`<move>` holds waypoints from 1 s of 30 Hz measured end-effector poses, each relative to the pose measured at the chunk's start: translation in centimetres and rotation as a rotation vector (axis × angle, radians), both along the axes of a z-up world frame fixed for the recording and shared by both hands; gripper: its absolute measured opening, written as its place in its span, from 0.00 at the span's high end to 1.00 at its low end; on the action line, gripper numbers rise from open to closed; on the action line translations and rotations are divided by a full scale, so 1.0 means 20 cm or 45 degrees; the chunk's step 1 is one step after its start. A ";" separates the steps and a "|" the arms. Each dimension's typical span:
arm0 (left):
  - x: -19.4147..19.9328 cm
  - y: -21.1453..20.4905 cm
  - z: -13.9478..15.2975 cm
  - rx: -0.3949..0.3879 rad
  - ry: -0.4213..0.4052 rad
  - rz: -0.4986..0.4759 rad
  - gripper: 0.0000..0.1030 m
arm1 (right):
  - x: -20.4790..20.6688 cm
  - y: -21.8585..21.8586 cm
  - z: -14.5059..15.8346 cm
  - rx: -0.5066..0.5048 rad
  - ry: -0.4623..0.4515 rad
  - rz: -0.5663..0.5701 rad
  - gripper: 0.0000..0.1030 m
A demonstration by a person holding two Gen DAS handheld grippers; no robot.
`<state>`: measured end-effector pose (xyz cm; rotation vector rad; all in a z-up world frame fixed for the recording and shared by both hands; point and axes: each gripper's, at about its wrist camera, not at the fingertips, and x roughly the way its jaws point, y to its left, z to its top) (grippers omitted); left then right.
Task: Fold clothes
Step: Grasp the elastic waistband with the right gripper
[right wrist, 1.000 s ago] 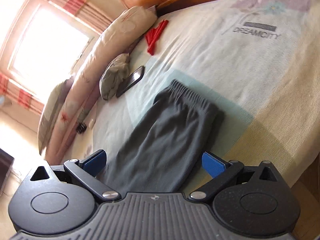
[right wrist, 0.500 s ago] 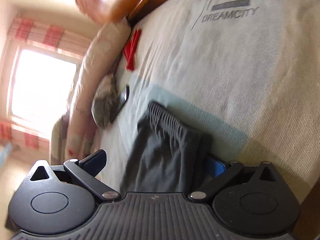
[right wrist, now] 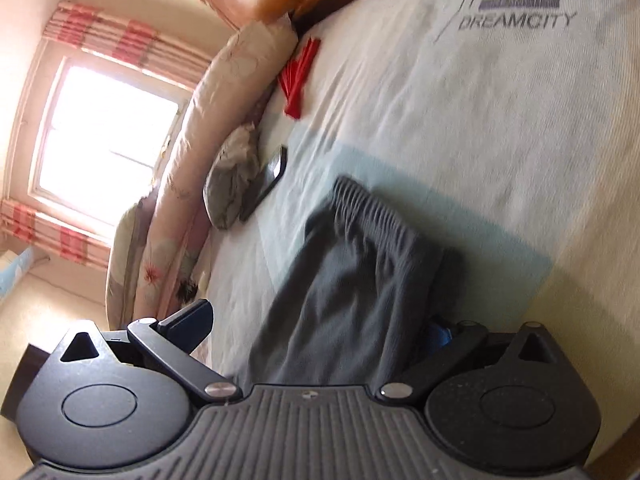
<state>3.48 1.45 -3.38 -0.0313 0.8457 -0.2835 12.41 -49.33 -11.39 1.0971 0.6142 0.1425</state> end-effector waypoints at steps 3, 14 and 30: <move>0.00 0.01 -0.01 -0.012 0.011 0.011 0.33 | -0.03 0.02 0.00 -0.012 -0.055 0.026 0.00; -0.01 -0.05 0.00 -0.028 -0.011 -0.051 0.33 | 0.05 -0.06 -0.03 0.039 -0.159 0.032 0.00; -0.02 -0.04 -0.03 -0.060 -0.003 -0.042 0.33 | 0.09 0.05 -0.04 -0.165 -0.206 0.043 0.04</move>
